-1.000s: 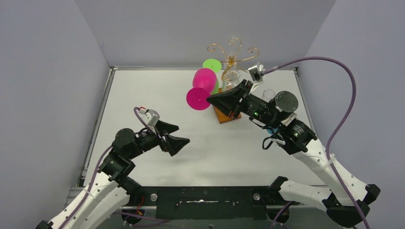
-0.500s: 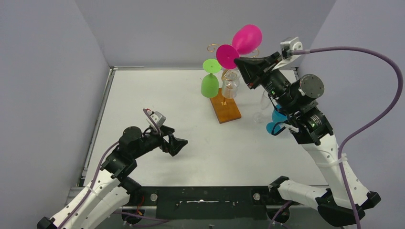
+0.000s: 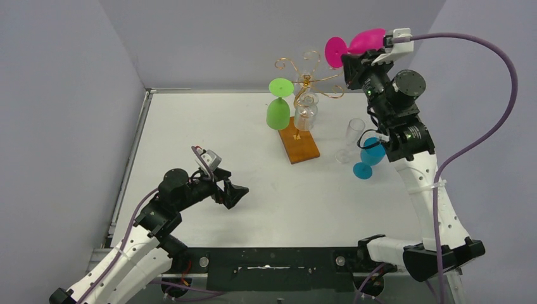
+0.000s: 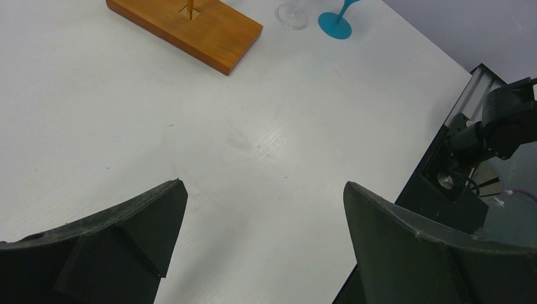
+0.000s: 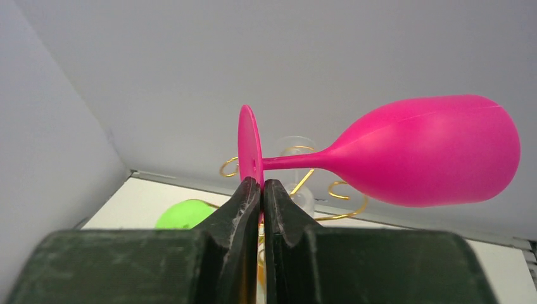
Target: Place the wine glass upside down on the wine glass rack
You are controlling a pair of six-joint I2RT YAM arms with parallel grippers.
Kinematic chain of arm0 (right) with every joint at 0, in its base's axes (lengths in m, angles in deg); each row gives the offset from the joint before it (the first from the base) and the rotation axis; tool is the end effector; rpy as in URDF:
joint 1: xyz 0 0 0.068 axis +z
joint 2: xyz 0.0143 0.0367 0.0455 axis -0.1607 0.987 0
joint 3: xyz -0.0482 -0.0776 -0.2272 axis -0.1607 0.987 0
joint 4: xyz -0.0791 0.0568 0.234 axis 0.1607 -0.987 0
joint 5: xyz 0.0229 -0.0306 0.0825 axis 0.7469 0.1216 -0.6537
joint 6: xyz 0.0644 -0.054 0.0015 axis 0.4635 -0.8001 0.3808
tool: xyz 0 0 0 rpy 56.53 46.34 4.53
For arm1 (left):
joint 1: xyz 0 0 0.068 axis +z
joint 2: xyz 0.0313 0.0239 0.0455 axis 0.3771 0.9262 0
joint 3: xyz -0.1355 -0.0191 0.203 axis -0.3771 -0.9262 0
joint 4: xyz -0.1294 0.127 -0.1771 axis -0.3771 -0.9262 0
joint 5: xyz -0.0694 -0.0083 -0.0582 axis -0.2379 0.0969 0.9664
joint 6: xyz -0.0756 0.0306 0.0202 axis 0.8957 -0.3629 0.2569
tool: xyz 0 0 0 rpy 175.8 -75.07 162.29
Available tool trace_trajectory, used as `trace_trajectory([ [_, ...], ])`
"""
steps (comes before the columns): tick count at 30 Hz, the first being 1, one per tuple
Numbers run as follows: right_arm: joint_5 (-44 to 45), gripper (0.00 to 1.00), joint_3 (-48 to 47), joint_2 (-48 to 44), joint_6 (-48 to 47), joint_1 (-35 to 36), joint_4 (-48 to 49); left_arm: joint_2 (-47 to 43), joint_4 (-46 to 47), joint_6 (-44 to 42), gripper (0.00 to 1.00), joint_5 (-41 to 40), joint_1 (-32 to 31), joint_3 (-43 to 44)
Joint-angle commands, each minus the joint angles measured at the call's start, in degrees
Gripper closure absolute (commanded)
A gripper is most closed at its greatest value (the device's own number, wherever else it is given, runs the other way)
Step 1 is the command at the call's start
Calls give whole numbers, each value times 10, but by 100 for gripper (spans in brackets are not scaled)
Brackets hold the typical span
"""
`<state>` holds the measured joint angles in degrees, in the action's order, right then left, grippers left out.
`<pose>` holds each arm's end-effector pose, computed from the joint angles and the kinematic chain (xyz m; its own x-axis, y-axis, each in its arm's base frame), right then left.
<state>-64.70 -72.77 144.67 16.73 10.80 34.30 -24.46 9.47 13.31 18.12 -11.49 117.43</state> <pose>0.2637 0.1029 0.5014 0.1107 0.2290 -0.9671 -0.4472 0.8805 0.1573 0.1616 -0.1351 0.2510 -0.3861 -0.0279 -0.9220 0.7050 0.6358 -0.3144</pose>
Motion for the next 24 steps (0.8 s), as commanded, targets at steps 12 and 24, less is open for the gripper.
trace_trajectory([
  [12, -239, 100, 55, 76, 378, -258, 226, -14, 22, -16, 2, 12, 1, 2],
  [24, -296, 100, 64, 157, 486, -301, 276, -22, 25, -18, 2, 12, 1, -1],
])
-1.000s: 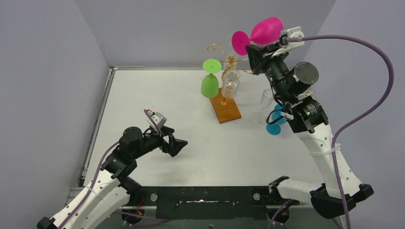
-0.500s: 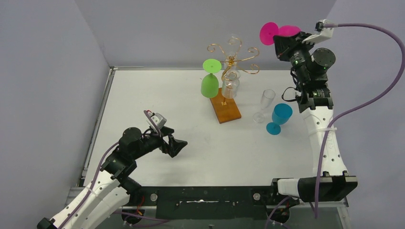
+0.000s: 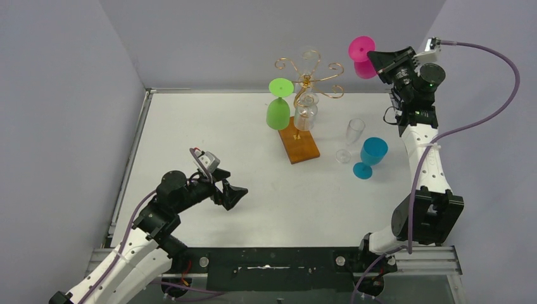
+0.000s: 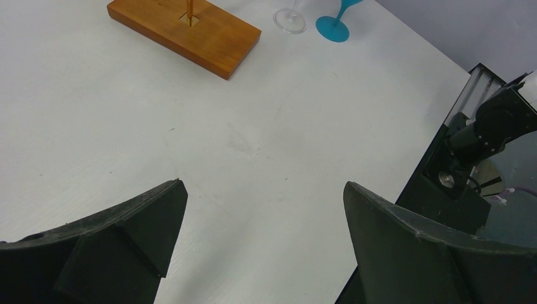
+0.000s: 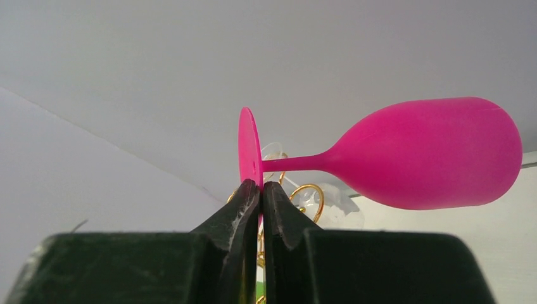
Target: Place the wine glass upside down on the wine glass rack
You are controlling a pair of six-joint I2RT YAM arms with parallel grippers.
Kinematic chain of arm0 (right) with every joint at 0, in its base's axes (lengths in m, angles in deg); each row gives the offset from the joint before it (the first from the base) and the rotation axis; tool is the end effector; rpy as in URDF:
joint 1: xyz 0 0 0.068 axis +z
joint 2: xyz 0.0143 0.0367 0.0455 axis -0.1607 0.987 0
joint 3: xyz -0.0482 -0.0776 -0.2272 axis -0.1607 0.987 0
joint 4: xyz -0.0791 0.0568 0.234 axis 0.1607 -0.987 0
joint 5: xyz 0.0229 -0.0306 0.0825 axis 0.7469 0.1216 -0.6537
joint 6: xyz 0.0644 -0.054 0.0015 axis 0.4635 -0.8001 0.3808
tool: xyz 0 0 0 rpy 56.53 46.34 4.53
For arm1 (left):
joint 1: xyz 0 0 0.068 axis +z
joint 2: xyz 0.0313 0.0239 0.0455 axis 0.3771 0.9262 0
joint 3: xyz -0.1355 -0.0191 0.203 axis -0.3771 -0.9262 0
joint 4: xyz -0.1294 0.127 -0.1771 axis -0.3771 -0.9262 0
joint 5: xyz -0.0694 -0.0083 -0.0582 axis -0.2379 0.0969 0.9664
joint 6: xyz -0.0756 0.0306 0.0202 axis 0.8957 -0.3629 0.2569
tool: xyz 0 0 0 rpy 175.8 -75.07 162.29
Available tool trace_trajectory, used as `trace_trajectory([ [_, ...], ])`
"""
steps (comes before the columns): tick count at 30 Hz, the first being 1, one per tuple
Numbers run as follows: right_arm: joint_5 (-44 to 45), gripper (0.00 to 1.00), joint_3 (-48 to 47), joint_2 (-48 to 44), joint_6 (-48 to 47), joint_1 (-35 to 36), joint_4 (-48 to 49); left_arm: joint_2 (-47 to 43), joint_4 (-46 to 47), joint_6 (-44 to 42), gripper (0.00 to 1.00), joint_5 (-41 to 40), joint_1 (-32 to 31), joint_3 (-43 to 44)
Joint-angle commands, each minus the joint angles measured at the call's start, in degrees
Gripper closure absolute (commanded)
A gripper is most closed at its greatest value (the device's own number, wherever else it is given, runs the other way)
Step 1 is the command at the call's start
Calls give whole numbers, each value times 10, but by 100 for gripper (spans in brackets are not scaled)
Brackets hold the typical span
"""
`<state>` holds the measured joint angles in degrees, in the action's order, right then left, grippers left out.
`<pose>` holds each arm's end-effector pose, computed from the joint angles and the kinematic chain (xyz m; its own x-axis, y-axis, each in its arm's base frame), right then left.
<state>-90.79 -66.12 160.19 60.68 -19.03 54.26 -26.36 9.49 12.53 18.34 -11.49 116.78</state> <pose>0.3741 -0.0261 0.4221 -0.1943 0.7388 -0.6453 -0.3380 0.5671 0.7511 0.1576 -0.1328 0.2529 -0.3598 -0.0299 -0.9325 0.7179 0.6295 -0.2972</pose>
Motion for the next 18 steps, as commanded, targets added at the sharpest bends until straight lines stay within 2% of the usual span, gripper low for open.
trace_trajectory([
  [1, -38, 100, 1, 7, 54, -2, 80, -4, 24, -12, 2, 11, 1, 6],
  [18, -74, 100, -24, 77, 86, 11, 98, -9, 24, -14, 2, 7, 1, 4],
])
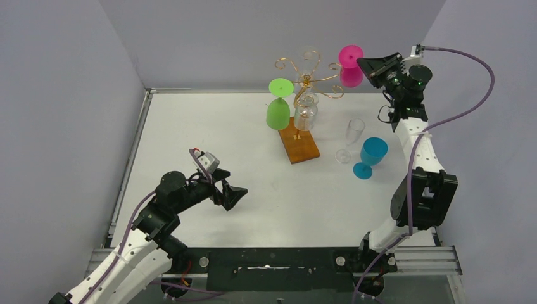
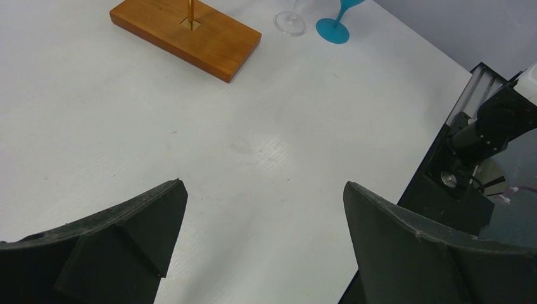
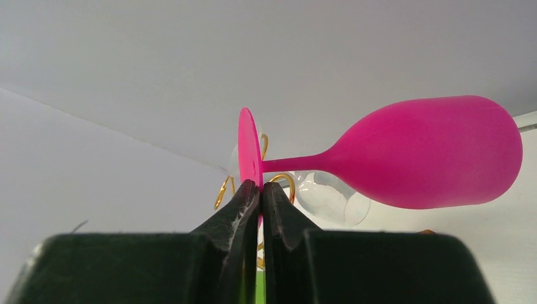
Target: Place the wine glass upside down on the wine glass rack
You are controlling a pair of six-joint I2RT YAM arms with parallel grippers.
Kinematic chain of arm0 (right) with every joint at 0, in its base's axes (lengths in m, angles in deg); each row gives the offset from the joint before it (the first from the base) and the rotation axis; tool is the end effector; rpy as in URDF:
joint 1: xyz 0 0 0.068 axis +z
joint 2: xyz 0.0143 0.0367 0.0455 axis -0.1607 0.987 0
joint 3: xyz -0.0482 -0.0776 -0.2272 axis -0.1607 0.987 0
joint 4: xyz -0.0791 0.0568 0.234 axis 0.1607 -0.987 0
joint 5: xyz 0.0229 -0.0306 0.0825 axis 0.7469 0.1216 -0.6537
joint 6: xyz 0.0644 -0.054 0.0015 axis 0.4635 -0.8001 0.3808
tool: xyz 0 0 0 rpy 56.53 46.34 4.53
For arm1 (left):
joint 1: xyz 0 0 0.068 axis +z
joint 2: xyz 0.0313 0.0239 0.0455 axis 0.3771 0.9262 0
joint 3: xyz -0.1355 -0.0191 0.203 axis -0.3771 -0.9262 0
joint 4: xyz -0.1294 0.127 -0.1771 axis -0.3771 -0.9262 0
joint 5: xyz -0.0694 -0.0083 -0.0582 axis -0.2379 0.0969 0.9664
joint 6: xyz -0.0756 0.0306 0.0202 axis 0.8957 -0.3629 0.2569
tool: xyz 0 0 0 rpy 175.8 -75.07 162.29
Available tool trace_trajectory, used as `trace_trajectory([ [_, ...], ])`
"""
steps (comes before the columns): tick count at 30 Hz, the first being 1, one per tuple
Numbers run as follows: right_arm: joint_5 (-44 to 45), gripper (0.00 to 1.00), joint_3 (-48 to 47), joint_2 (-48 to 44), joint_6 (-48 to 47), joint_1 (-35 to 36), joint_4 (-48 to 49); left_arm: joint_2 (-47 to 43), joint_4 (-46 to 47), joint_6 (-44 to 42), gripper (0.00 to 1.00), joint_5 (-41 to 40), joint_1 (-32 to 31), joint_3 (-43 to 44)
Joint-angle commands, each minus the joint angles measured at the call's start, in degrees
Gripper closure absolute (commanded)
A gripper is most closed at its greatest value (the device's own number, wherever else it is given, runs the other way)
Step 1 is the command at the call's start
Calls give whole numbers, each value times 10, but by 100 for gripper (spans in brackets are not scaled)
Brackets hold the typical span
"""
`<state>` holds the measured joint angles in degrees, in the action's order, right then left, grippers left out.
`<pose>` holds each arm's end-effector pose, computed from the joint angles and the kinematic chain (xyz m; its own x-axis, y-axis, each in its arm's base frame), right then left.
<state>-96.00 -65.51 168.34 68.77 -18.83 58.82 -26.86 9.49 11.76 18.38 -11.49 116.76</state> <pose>0.4108 -0.0253 0.3754 -0.3535 0.7840 -0.5103 -0.2861 0.4288 0.8569 0.1566 -0.1321 0.2544 -0.3437 -0.0257 -0.9387 0.7251 0.6280 -0.2827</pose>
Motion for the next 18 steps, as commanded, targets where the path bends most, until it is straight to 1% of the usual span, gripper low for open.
trace_trajectory([
  [1, -26, 100, -34, 0, 6, 12, 51, -4, 24, -6, 2, 7, 1, 4],
  [12, -64, 100, -94, 40, -6, 39, 29, -7, 22, -6, 2, 6, 1, 3],
  [18, -67, 100, -94, 37, -32, 58, 5, -5, 22, -7, 2, 7, 1, 3],
])
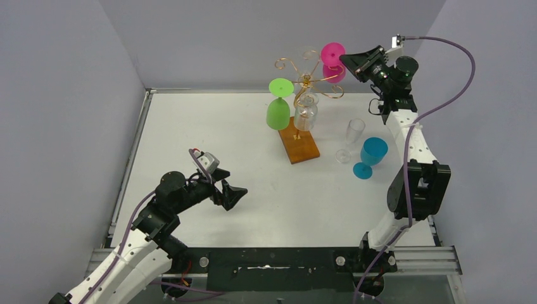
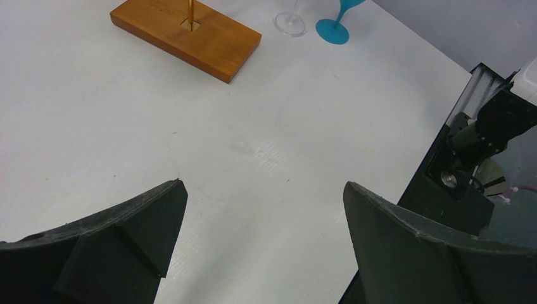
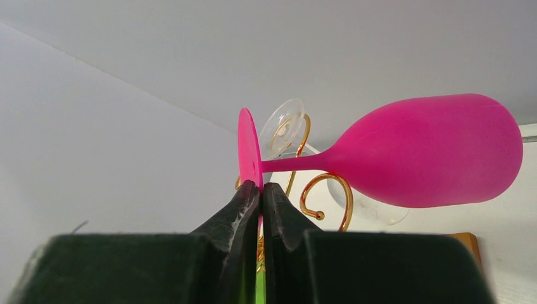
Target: Place the wine glass upside down on the wine glass rack
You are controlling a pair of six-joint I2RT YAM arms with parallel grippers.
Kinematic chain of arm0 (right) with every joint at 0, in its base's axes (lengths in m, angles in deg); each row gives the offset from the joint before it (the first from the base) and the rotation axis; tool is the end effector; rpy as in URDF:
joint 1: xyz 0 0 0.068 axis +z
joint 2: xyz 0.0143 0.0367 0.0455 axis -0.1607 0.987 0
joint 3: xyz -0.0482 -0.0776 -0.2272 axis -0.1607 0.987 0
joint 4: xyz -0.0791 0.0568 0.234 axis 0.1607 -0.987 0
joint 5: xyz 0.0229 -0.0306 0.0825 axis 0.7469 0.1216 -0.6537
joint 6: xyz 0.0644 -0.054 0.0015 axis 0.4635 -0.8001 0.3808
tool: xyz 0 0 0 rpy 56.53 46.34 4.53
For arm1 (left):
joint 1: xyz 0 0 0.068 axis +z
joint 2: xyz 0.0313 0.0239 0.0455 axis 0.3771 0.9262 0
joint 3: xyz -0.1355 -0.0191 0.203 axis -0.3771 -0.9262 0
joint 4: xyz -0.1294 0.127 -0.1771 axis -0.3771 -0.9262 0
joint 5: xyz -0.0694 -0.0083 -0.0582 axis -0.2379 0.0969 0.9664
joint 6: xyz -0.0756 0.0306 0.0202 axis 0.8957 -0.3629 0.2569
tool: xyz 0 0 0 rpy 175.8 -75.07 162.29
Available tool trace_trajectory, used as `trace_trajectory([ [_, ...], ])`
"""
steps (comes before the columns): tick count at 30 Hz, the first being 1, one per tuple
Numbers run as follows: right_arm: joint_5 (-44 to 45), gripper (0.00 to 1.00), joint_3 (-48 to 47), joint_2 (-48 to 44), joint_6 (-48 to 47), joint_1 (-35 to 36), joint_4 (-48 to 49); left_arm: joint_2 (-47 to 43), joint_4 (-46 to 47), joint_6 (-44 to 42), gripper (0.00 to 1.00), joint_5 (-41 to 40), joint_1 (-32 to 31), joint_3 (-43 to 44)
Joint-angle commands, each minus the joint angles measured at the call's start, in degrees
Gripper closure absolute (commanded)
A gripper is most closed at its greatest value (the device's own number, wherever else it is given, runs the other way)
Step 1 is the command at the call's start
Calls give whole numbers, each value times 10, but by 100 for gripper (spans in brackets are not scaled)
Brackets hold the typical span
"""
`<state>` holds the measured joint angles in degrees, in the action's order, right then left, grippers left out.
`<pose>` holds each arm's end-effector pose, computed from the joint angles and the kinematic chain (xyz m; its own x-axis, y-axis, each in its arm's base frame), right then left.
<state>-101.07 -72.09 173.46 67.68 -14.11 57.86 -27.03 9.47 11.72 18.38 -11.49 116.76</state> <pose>0.4281 0.0123 0.3803 -0.4700 0.7008 -0.5366 -0.3708 0.3949 0.8406 0.1562 -0.1319 0.2549 -0.3412 -0.0266 -0.9396 0.7259 0.6276 -0.2813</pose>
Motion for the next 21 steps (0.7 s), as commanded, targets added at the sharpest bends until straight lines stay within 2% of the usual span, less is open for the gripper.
trace_trajectory([
  [1, -17, 100, -27, -16, -22, 12, 16, -3, 23, -6, 2, 8, 1, 3],
  [21, -43, 100, 19, -65, -45, 14, -5, 4, 23, -11, 2, 6, 1, 3],
])
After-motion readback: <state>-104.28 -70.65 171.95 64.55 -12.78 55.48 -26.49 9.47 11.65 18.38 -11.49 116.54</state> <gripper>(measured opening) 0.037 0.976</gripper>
